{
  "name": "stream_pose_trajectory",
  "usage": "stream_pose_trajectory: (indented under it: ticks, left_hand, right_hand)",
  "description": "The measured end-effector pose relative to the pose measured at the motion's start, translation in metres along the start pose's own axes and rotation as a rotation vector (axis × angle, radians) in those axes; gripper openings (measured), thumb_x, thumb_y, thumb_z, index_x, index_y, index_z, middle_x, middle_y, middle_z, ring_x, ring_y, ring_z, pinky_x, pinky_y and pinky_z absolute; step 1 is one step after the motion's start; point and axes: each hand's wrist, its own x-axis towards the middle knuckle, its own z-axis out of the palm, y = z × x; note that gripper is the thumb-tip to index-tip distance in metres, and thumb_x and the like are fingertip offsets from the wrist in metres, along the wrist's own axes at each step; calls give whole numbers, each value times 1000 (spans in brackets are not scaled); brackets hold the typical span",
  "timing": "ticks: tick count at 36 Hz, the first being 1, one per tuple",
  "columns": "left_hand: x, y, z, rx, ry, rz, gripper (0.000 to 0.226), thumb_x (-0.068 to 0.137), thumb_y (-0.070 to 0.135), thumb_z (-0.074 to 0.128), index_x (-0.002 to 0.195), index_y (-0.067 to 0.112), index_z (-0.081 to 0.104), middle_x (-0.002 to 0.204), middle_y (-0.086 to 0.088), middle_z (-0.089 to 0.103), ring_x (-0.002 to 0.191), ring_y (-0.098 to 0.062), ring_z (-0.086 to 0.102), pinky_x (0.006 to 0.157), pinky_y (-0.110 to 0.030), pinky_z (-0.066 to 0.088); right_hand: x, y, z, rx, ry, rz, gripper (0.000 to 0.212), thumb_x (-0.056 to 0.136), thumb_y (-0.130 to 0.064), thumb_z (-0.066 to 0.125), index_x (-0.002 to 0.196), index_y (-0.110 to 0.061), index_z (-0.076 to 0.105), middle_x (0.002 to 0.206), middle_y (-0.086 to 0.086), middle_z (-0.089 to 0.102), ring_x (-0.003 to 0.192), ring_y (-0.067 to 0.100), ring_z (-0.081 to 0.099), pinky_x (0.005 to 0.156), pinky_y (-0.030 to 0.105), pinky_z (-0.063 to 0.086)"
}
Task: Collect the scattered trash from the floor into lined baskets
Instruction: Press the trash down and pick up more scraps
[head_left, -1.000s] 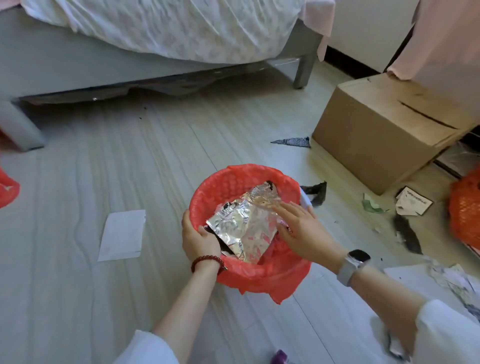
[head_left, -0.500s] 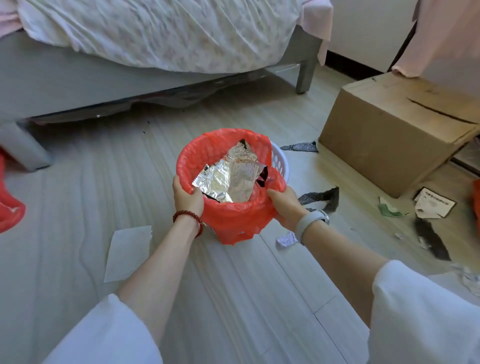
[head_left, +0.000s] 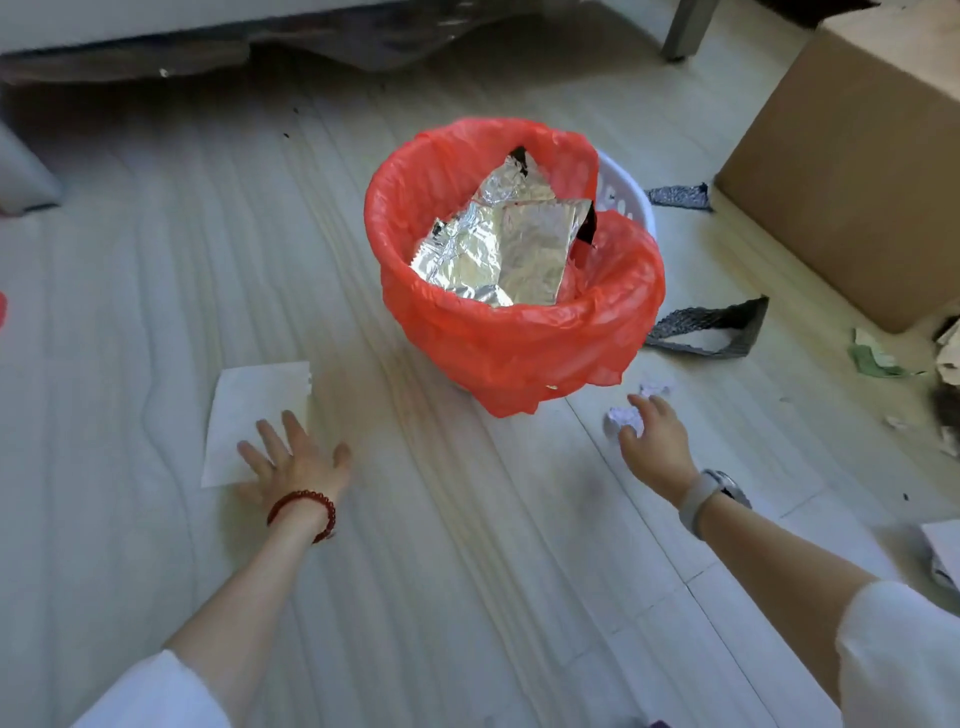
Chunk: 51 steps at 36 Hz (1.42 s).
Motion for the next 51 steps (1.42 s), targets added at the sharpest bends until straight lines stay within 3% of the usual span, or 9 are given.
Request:
stream_pose_trajectory:
  ticks: [11,19,23,31,34,38,42,47,51]
  left_hand:
    - [-37,-16,57,195,126,588,25,81,27,58,98,13,69,89,-9,67,85,-33,60,90,-48,44]
    - [-29,12,52,258,-81,438,83,83,40,63,146,26,11,154,0,5,129,-29,18,101,-35,31]
    - [-26,17,49,349,-78,439,75,82,43,62,143,28,20,150,7,20,134,-23,20,102,-39,27]
    - [-58,6,58,258,149,618,20,61,-7,73,69,10,66,62,-5,62,60,-28,62,88,-54,43]
    - [-91,18,42,-66,111,552,6,82,7,63,87,3,64,80,-13,66,66,-35,61,61,-32,40]
    - [-129,53,-2,-416,245,605,41,83,31,47,110,0,56,92,-16,68,74,-35,63,60,-26,38]
    - [-143,102,-59,-619,456,781,37,84,28,46,116,11,44,101,-19,66,88,-20,54,70,-21,40]
    - [-141,174,-122,-663,533,800,54,88,24,50,137,6,37,137,-13,48,113,-17,43,86,-30,38]
    - [-116,222,-147,-273,258,689,67,92,34,49,147,27,10,148,-4,29,129,-26,37,94,-40,38]
  right_hand:
    - [16,35,42,-437,-107,-122,21,90,-19,40,109,-15,48,118,15,43,114,35,36,80,41,44]
    - [-43,43,60,-364,-36,-344,22,76,7,61,91,-8,67,86,13,57,86,34,52,55,35,41]
    - [-56,35,59,-137,-54,-243,18,89,-2,55,97,-3,71,93,15,61,91,28,53,71,27,34]
    - [-77,2,17,217,80,-94,19,88,-2,53,86,-9,70,85,1,58,72,12,53,62,3,36]
    - [-83,-21,-19,356,187,-148,27,86,-1,52,76,-24,63,85,0,64,70,1,55,63,4,39]
    - [-85,-64,-71,506,351,-252,23,77,-14,47,75,-34,59,80,8,65,63,27,57,59,20,43]
    - [-82,-117,-120,682,489,-378,23,84,-13,50,76,-34,57,60,1,57,55,9,45,56,25,40]
    - [-42,-174,-143,718,534,-453,18,90,-12,51,80,-25,58,73,0,56,69,34,52,65,40,47]
    - [-4,-194,-138,398,191,-424,20,90,-10,49,104,-4,61,78,7,54,62,12,42,54,14,34]
